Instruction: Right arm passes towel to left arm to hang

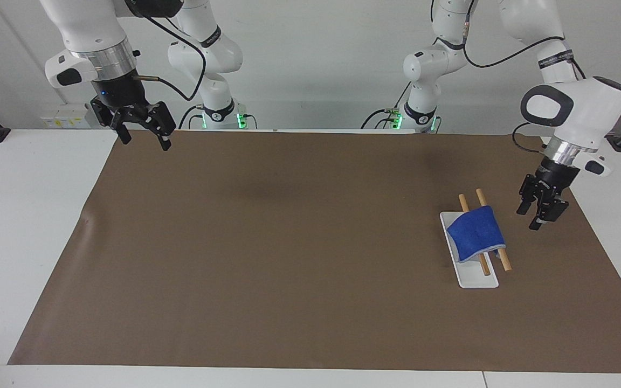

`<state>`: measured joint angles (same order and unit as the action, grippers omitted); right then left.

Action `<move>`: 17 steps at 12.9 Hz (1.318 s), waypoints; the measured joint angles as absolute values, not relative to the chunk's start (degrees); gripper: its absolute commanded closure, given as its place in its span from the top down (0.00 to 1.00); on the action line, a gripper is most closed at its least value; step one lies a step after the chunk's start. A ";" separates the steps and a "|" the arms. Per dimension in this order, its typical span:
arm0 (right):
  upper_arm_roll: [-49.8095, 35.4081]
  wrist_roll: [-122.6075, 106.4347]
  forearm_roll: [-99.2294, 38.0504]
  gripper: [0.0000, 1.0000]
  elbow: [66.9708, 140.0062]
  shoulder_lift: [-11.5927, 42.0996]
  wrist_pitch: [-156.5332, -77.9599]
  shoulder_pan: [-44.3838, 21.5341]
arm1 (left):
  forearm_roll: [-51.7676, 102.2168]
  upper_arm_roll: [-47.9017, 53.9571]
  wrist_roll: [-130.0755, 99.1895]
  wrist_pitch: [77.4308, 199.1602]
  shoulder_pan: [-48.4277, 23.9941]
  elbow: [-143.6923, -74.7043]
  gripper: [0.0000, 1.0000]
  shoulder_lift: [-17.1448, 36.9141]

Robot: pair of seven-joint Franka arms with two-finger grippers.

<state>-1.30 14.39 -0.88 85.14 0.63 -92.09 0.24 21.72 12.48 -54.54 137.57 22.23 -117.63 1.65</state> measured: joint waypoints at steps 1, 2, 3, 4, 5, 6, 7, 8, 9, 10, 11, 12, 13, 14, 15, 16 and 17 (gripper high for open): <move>-1.12 13.33 -0.88 1.00 85.20 0.62 -92.09 0.26 | 19.97 12.28 -54.38 134.57 22.60 -114.74 0.69 2.49; -1.03 12.70 -0.88 1.00 85.38 0.62 -92.08 0.28 | 18.22 12.26 -54.26 131.73 22.90 -112.16 0.69 3.10; -1.01 12.45 -0.88 1.00 85.63 0.62 -92.08 0.28 | 16.53 12.27 -54.16 128.93 22.95 -109.82 0.68 3.45; -1.01 12.28 -0.88 1.00 85.86 0.61 -92.00 0.28 | 15.01 12.37 -54.00 126.32 22.93 -107.69 0.68 3.59; -1.01 12.20 -0.88 1.00 86.02 0.57 -91.75 0.28 | 13.70 12.56 -53.85 123.78 22.87 -105.62 0.67 3.61; -1.01 12.19 -0.88 1.00 86.14 0.52 -91.59 0.28 | 12.76 12.77 -53.63 121.51 22.82 -103.69 0.66 3.60; -1.01 12.19 -0.88 1.00 86.22 0.49 -91.59 0.28 | 12.16 13.00 -53.21 119.46 22.80 -102.03 0.65 3.57; -1.01 12.19 -0.88 1.00 86.23 0.46 -91.59 0.28 | 11.62 13.26 -52.51 117.37 22.78 -100.49 0.65 3.54; -1.01 12.19 -0.88 1.00 86.24 0.44 -91.59 0.28 | 10.71 13.56 -51.32 115.00 22.76 -98.89 0.65 3.51; -1.01 12.18 -0.88 1.00 86.26 0.43 -91.57 0.27 | 9.19 14.07 -49.31 112.32 22.75 -97.11 0.65 3.49; -1.00 12.18 -0.88 1.00 86.33 0.41 -91.48 0.28 | 7.33 14.86 -46.76 109.71 22.72 -95.33 0.65 3.46; -0.98 12.18 -0.88 1.00 86.45 0.40 -91.46 0.29 | 5.34 15.82 -43.61 107.13 22.69 -93.66 0.65 3.44; -0.96 12.18 -0.88 1.00 86.56 0.40 -91.46 0.31 | 3.37 16.78 -39.75 104.76 22.54 -92.39 0.65 3.43; -0.95 12.18 -0.88 1.00 86.67 0.38 -91.46 0.31 | 1.41 17.35 -35.27 102.73 22.03 -91.68 0.65 3.42; -0.95 12.18 -0.88 1.00 86.84 0.31 -91.46 0.31 | -0.43 17.55 -30.65 101.22 21.21 -91.46 0.65 3.41; -0.95 12.18 -0.88 1.00 87.03 0.19 -91.45 0.31 | -2.39 17.65 -25.68 100.25 20.30 -91.43 0.65 3.41; -0.95 12.18 -0.88 1.00 87.15 0.08 -91.43 0.31 | -3.88 17.68 -21.02 99.83 19.52 -91.43 0.65 3.41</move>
<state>-0.95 12.18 -0.88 87.15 0.08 -91.43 0.31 -3.88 17.68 -21.02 99.83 19.52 -91.43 3.41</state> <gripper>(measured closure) 0.000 0.357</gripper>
